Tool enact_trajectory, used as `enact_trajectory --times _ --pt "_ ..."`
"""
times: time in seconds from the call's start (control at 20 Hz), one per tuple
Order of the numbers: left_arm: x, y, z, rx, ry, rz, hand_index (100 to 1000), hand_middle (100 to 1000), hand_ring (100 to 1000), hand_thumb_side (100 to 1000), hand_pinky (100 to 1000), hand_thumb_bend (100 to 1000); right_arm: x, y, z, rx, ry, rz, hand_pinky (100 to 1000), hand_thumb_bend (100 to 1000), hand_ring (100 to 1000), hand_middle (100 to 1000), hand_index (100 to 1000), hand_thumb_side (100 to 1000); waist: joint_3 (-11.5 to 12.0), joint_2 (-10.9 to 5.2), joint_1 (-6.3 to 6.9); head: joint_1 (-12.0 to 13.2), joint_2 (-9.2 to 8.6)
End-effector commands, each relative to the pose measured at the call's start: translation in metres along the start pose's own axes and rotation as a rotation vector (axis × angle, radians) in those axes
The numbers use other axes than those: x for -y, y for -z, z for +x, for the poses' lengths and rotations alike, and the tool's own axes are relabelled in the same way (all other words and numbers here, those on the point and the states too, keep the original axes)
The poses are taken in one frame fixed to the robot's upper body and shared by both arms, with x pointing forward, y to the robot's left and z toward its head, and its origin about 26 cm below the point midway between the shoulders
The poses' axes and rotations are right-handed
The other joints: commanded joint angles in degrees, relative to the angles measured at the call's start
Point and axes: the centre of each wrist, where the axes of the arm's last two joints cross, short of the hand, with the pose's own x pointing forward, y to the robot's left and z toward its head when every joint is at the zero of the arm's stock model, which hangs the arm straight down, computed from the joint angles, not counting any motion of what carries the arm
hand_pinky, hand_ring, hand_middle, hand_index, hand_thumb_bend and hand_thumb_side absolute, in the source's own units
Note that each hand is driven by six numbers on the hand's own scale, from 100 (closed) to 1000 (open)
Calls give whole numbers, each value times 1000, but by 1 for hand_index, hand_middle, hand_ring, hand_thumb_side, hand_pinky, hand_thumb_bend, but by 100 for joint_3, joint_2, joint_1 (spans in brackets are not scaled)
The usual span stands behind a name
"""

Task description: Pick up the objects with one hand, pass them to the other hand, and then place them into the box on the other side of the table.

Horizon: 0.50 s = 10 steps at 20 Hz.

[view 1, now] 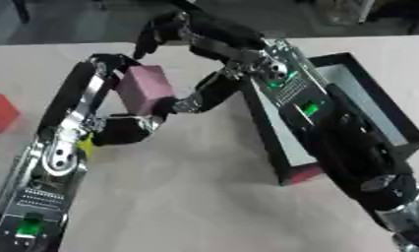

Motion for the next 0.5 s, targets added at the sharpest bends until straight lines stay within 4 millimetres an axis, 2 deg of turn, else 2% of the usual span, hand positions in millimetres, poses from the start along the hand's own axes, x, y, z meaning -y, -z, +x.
enact_trajectory --times 0.05,0.5 --pt "-5 3 14 64 2 20 562 392 455 100 698 220 6 4 1 8 -15 4 760 428 731 714 748 100 14 -117 25 -8 -71" --pt "-2 6 15 88 44 20 567 395 457 100 689 247 5 7 1 10 -12 26 757 428 734 722 751 100 28 -121 10 -29 -73"
